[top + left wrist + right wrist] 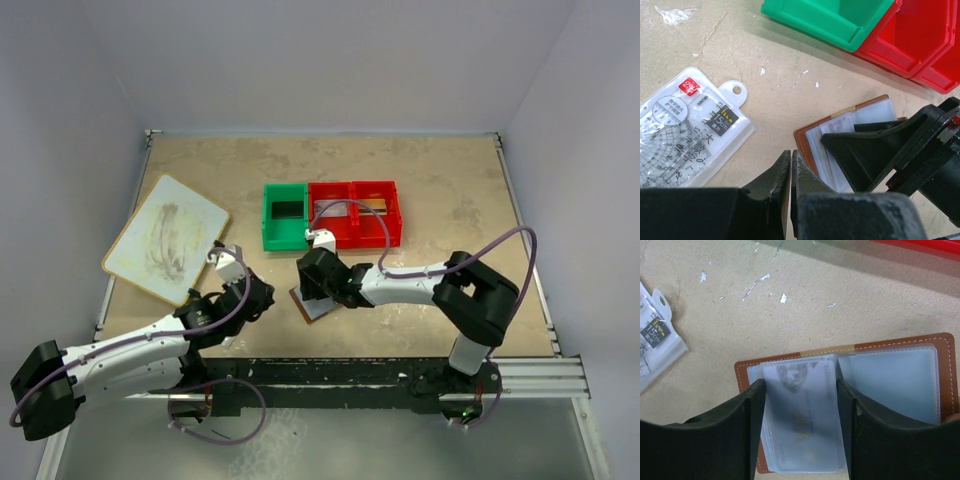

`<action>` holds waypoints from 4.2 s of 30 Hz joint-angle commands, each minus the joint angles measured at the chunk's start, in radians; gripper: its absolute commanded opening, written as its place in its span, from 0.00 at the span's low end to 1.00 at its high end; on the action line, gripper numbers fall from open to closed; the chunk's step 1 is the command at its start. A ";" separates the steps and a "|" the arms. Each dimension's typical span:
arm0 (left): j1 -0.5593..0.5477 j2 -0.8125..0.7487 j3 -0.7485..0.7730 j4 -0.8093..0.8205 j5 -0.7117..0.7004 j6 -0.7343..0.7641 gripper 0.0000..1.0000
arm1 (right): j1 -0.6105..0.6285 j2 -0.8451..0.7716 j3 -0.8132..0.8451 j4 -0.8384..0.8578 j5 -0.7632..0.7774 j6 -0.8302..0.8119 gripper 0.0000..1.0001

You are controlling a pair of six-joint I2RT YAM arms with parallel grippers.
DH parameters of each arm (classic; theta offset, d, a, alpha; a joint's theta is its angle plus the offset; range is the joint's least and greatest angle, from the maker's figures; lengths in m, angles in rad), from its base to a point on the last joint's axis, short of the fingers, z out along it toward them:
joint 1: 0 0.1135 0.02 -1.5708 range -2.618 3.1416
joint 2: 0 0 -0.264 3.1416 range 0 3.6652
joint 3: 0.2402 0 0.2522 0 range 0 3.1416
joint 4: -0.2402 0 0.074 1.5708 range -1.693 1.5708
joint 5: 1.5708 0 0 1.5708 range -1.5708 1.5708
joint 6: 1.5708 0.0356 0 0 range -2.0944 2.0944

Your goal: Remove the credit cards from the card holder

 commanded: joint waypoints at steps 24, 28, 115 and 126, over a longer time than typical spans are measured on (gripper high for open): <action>-0.010 -0.011 -0.012 0.172 0.077 0.044 0.05 | -0.124 -0.107 -0.174 0.128 -0.234 -0.085 0.67; -0.009 -0.082 0.009 0.070 0.000 0.025 0.05 | -0.047 -0.039 -0.086 0.011 -0.108 -0.135 0.68; -0.020 0.527 0.246 0.324 0.364 0.212 0.02 | -0.232 -0.444 -0.282 0.071 -0.249 0.054 0.72; -0.048 0.684 0.415 0.268 0.415 0.275 0.28 | -0.292 -0.637 -0.415 0.033 -0.173 0.126 0.74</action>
